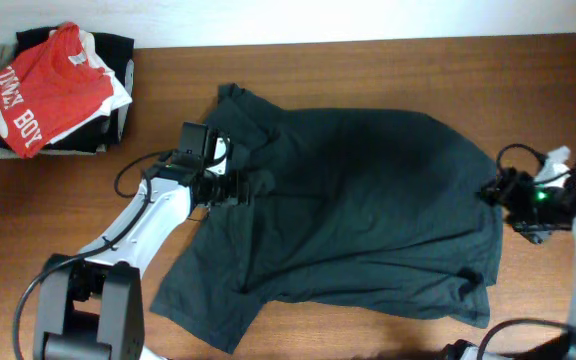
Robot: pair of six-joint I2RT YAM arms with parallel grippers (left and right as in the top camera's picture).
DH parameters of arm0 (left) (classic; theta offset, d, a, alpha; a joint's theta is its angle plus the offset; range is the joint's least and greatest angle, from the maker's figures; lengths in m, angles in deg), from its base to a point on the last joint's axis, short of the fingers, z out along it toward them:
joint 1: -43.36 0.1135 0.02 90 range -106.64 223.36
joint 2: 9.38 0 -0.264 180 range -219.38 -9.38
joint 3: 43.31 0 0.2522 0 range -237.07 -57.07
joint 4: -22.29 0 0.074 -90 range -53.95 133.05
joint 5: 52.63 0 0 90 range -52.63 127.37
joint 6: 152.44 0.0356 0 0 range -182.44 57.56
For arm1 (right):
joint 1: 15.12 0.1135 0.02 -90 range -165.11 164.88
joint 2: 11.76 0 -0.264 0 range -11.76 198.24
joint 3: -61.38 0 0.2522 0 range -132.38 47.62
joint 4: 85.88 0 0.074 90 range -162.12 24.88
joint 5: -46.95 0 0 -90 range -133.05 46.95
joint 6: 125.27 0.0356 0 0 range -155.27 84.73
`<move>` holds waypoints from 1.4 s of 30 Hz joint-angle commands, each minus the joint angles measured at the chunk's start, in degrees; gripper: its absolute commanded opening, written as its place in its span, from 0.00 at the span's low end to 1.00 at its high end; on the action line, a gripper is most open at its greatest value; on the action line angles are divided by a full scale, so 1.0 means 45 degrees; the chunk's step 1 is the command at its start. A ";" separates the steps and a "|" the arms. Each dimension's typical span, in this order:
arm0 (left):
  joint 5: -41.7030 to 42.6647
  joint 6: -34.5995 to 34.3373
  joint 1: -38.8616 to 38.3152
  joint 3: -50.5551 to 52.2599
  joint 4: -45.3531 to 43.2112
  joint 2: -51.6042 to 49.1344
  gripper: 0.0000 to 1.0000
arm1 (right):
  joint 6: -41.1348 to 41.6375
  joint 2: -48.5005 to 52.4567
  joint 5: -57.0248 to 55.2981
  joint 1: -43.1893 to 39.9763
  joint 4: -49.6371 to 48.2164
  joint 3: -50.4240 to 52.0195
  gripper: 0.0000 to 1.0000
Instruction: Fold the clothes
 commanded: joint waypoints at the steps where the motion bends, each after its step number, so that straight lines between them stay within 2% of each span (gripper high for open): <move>1: 0.0733 0.1311 0.0019 -0.0024 0.0141 -0.0437 0.85 | -0.0131 0.0680 -0.0389 0.0612 -0.0131 -0.0015 0.76; 5: 0.2599 0.2579 0.0015 -0.0024 0.0243 -0.0588 0.77 | -0.0136 0.0826 -0.0389 0.0680 -0.0228 -0.0015 0.76; 8: 0.2705 0.2633 -0.0126 -0.0024 0.0364 -0.0588 0.77 | -0.0136 0.0826 -0.0389 0.0680 -0.0233 -0.0015 0.76; 10: 0.2395 0.2827 -0.0413 -0.0024 0.0432 -0.0588 0.77 | -0.0136 0.0826 -0.0447 0.0680 -0.0316 -0.0015 0.76; 13: 0.0500 0.2414 -0.1069 -0.0024 0.0559 -0.0588 0.77 | -0.0136 0.0831 -0.0491 0.0680 -0.0325 -0.0015 0.76; 14: 0.0185 0.2273 -0.1044 -0.0024 0.0554 -0.0588 0.73 | -0.0136 0.0826 -0.0486 0.0680 -0.0316 -0.0015 0.73; 16: -0.0568 0.1977 -0.0933 -0.0024 0.0554 -0.0588 0.43 | -0.0136 0.0826 -0.0486 0.0680 -0.0311 -0.0015 0.62; 17: -0.0996 0.1719 -0.0845 -0.0024 0.0559 -0.0588 0.24 | -0.0136 0.0826 -0.0491 0.0680 -0.0306 -0.0015 0.59; 19: -0.1117 0.1690 -0.0374 -0.0024 0.0563 -0.0588 0.02 | -0.0136 0.0826 -0.0491 0.0680 -0.0311 -0.0015 0.59; 23: -0.1350 0.1384 0.0777 -0.0087 0.0695 -0.0563 0.01 | -0.0136 0.0826 -0.0544 0.0680 -0.0316 -0.0015 0.59; 27: -0.2958 -0.0525 0.2851 -0.1418 0.3317 -0.0087 0.01 | -0.0131 0.0831 -0.0777 0.0680 -0.0321 -0.0015 0.58; 29: -0.3449 -0.2186 0.3949 -0.1588 0.4673 0.0510 0.01 | -0.0131 0.0831 -0.0777 0.0680 -0.0374 -0.0015 0.58; 31: -0.3385 -0.2730 0.4726 -0.1588 0.5600 0.0753 0.62 | -0.0126 0.0831 -0.0772 0.0680 -0.0457 -0.0015 0.58; 32: -0.3283 -0.2725 0.4857 -0.1588 0.5790 0.0748 0.99 | -0.0126 0.0831 -0.0772 0.0680 -0.0486 -0.0015 0.58; 37: -0.2565 -0.2715 0.4677 -0.1753 0.5367 0.0753 0.99 | -0.0126 0.0884 -0.0797 0.1083 -0.1001 0.0214 0.59; 38: -0.2414 -0.2701 0.4614 -0.1817 0.5217 0.0753 0.99 | 0.0034 0.1010 -0.1161 0.1360 -0.1224 0.0384 0.54; 42: -0.2293 -0.2671 0.4595 -0.1812 0.5056 0.0748 0.99 | 0.0544 0.2501 -0.1957 0.2142 -0.1987 0.0631 0.04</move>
